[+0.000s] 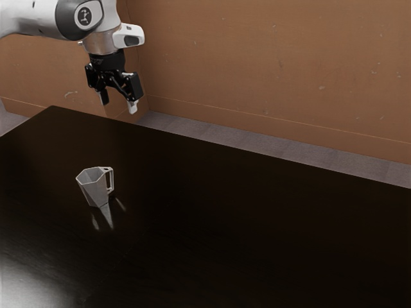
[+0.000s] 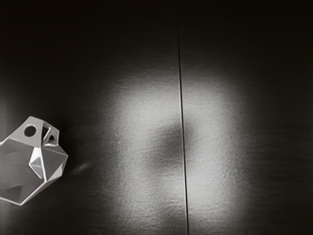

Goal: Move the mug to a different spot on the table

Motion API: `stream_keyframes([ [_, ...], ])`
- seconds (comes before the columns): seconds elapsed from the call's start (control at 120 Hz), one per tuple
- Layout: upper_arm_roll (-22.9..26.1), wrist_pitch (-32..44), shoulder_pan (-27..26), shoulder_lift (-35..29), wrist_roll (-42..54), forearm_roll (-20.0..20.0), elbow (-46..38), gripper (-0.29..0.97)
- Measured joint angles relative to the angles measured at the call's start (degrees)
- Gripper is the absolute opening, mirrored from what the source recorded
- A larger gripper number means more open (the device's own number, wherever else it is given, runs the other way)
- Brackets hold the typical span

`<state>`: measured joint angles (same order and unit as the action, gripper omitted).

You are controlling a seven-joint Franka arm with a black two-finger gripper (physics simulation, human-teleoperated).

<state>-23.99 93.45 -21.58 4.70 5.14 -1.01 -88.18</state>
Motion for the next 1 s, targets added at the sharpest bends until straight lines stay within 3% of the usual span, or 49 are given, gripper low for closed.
stream_keyframes([
  [0.367,-0.4,0.6,0.0,0.7,1.3,-0.3,-2.9,0.68],
  [0.608,-3.1,8.9,4.3,9.6,12.7,0.6,-5.5,0.68],
  [0.675,-4.0,11.3,4.8,11.6,17.1,2.1,-5.5,0.68],
  [0.842,-7.9,14.7,6.6,17.4,27.7,10.6,-5.7,0.68],
  [1.0,-9.4,17.2,6.9,20.3,36.0,13.6,-7.9,0.68],
])
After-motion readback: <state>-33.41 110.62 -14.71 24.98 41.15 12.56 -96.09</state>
